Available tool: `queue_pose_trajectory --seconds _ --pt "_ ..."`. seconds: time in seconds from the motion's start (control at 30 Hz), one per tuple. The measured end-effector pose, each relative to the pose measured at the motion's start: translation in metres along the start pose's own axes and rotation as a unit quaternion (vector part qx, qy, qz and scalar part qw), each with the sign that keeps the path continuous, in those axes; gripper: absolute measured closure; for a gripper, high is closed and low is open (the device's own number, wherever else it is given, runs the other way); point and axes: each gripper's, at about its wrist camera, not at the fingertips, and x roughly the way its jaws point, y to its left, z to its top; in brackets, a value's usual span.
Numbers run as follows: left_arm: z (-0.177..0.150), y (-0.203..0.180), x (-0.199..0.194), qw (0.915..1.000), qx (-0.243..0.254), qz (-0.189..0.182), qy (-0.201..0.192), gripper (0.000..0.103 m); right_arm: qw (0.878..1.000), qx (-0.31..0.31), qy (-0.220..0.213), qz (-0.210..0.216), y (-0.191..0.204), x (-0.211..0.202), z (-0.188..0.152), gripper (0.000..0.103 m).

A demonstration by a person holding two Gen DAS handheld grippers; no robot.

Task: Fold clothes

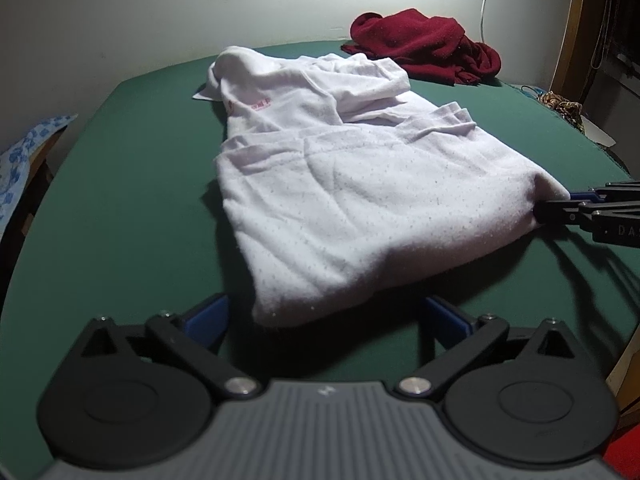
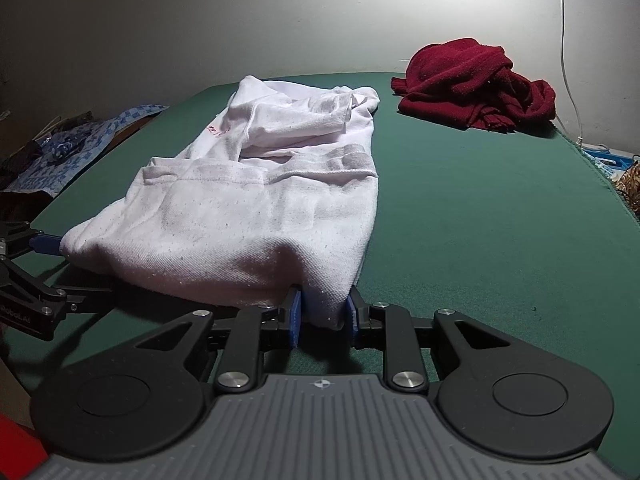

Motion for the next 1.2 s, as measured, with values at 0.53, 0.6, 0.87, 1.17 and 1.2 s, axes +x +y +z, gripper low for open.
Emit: queue_pose_trajectory --seconds 0.53,0.6,0.87,1.17,1.2 --pt "-0.005 -0.002 -0.004 0.9996 0.000 -0.005 -0.026 0.008 1.000 -0.007 -0.010 -0.001 0.002 0.000 -0.003 0.081" --pt "-0.006 -0.005 -0.009 0.9992 0.006 -0.019 -0.034 0.042 1.000 -0.004 -0.008 0.002 0.001 -0.001 -0.002 0.084" --pt "-0.008 0.015 -0.016 0.9978 -0.040 -0.036 -0.038 0.074 1.000 0.001 -0.004 0.027 -0.006 -0.003 -0.001 0.089" --pt "-0.004 0.039 -0.016 0.9932 -0.089 -0.066 -0.035 0.100 0.999 -0.001 -0.005 0.047 -0.015 -0.007 0.008 0.094" --pt "-0.002 0.036 -0.016 0.9938 -0.083 -0.064 -0.037 0.100 0.999 -0.002 -0.003 0.049 -0.015 -0.007 0.008 0.094"
